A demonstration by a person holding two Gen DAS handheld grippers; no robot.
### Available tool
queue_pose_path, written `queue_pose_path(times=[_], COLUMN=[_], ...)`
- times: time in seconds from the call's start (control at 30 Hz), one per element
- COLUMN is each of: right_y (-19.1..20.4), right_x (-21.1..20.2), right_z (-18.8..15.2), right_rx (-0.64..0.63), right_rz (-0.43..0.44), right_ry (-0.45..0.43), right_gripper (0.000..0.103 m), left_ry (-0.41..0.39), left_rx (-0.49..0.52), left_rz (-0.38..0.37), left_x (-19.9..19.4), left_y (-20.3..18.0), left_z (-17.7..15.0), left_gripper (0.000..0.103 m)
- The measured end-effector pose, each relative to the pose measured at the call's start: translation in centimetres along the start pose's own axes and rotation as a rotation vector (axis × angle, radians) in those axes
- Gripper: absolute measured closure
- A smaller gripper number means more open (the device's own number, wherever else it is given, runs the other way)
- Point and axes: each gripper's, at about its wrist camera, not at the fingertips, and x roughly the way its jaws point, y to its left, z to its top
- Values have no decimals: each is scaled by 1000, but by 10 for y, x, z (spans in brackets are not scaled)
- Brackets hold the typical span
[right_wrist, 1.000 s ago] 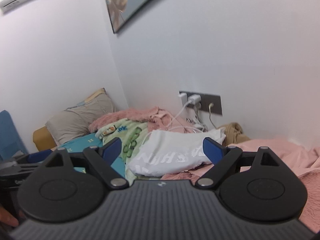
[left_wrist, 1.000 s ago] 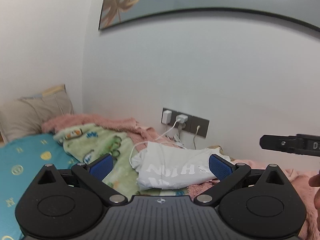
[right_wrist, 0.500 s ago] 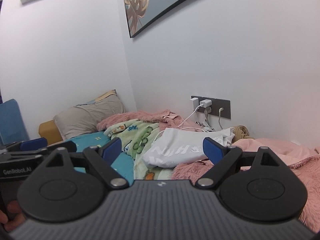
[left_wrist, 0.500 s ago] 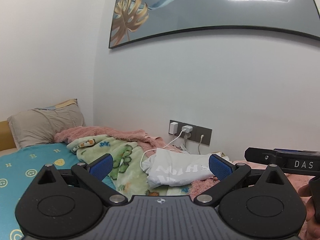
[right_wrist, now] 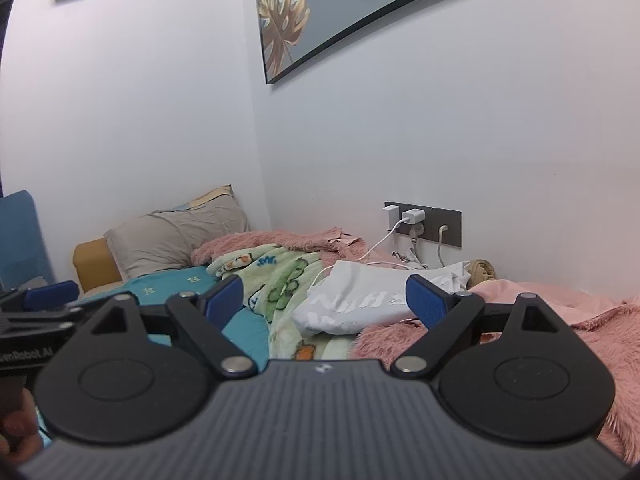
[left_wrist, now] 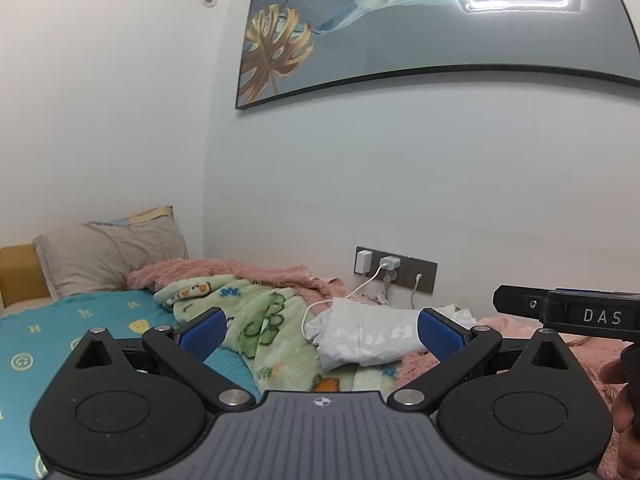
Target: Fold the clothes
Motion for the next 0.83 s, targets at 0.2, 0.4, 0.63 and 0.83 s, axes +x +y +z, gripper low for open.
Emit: queue_pose_path(times=[0.2, 0.4, 0.63, 0.83], right_y=[14, 21, 22, 24], right_x=[0, 0, 1, -3], right_z=[-7, -5, -6, -5], right_rx=[-14, -27, -53, -62], right_rz=[-6, -13, -25, -31], right_ry=[14, 13, 31, 25], right_gripper=[13, 13, 13, 13], left_ry=[4, 13, 29, 29], left_rx=[8, 4, 1, 13], left_rz=[14, 30, 44, 45], left_x=[-7, -7, -6, -9], left_y=[7, 15, 20, 18], left_z=[-2, -3, -5, -6], left_gripper=[0, 0, 0, 0])
